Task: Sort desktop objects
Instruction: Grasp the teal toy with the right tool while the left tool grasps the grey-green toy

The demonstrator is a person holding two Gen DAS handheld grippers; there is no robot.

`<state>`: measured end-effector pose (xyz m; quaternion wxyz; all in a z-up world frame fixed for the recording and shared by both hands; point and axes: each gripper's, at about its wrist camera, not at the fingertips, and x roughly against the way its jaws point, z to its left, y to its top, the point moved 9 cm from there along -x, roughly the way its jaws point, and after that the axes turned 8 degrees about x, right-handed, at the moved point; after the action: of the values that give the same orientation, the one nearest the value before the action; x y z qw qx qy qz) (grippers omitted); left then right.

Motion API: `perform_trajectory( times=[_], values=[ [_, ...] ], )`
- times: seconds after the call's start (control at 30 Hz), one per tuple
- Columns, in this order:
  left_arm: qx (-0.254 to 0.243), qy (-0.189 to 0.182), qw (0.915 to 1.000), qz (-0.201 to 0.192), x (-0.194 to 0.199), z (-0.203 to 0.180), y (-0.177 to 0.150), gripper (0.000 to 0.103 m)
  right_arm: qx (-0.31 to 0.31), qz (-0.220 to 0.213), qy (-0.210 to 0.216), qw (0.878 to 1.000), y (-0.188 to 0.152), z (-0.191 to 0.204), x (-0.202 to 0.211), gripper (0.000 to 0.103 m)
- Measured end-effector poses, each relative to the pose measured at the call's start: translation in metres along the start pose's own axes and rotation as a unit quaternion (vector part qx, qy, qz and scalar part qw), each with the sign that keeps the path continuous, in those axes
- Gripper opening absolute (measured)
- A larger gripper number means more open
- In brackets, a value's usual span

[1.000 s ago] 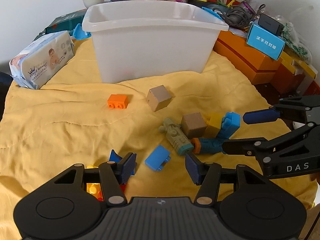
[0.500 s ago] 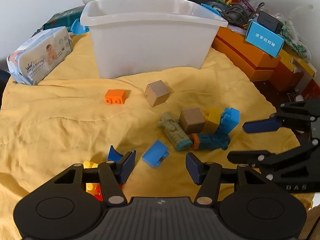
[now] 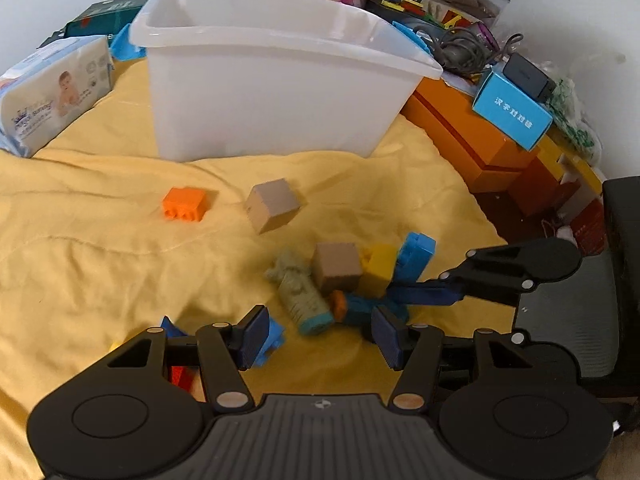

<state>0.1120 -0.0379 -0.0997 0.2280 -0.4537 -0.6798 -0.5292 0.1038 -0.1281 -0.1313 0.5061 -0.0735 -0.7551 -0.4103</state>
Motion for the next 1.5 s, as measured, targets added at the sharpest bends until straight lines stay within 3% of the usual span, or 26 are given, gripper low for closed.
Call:
perform_trajectory(
  times=[0.1,0.23,0.3,0.33,0.43,0.6,0.7,0.77,0.87,1.17,1.27,1.5],
  values=[
    [0.014,0.019,0.9997,0.01,-0.015,0.003,0.005,0.06,-0.032,0.002,0.013,0.999,0.002,-0.006,-0.001,0.031],
    [0.028,0.031,0.9989,0.018,-0.032,0.008,0.011,0.056,-0.026,0.006,-0.005,1.0,-0.004,-0.009,0.015,0.028],
    [0.031,0.032,0.9984,0.035,-0.041,0.009,0.01,0.037,-0.047,0.005,-0.004,0.999,-0.011,-0.014,0.025,0.027],
    [0.032,0.031,0.9981,0.043,-0.046,0.01,0.008,0.037,-0.057,0.007,-0.003,0.998,-0.015,-0.015,0.028,0.027],
    [-0.001,0.028,0.9984,0.05,-0.046,0.003,0.004,0.034,-0.069,0.017,-0.007,0.997,-0.027,-0.017,0.038,0.026],
    [-0.062,0.001,0.9932,0.098,-0.024,-0.011,-0.03,0.03,-0.077,0.031,-0.005,0.997,-0.038,-0.016,0.047,0.026],
    [-0.094,0.014,0.9895,0.109,-0.013,-0.012,-0.053,0.028,-0.088,0.032,0.019,0.995,-0.042,-0.011,0.045,0.027],
    [-0.105,0.02,0.9892,0.101,-0.011,-0.013,-0.058,0.029,-0.091,0.034,0.027,0.995,-0.043,-0.008,0.042,0.032],
    [-0.081,0.019,0.9923,0.091,-0.009,-0.011,-0.058,0.035,-0.085,0.029,0.02,0.996,-0.041,-0.008,0.039,0.043],
    [-0.076,0.028,0.9943,0.069,-0.015,-0.014,-0.052,0.035,-0.097,0.038,0.037,0.994,-0.053,-0.005,0.031,0.043],
    [-0.1,0.043,0.9922,0.06,-0.014,-0.017,-0.053,0.029,-0.102,0.034,0.039,0.993,-0.054,-0.006,0.03,0.038],
    [-0.115,0.043,0.9921,0.023,0.003,-0.022,-0.03,0.029,-0.095,0.015,0.015,0.995,-0.045,-0.013,0.043,0.038]
  ],
)
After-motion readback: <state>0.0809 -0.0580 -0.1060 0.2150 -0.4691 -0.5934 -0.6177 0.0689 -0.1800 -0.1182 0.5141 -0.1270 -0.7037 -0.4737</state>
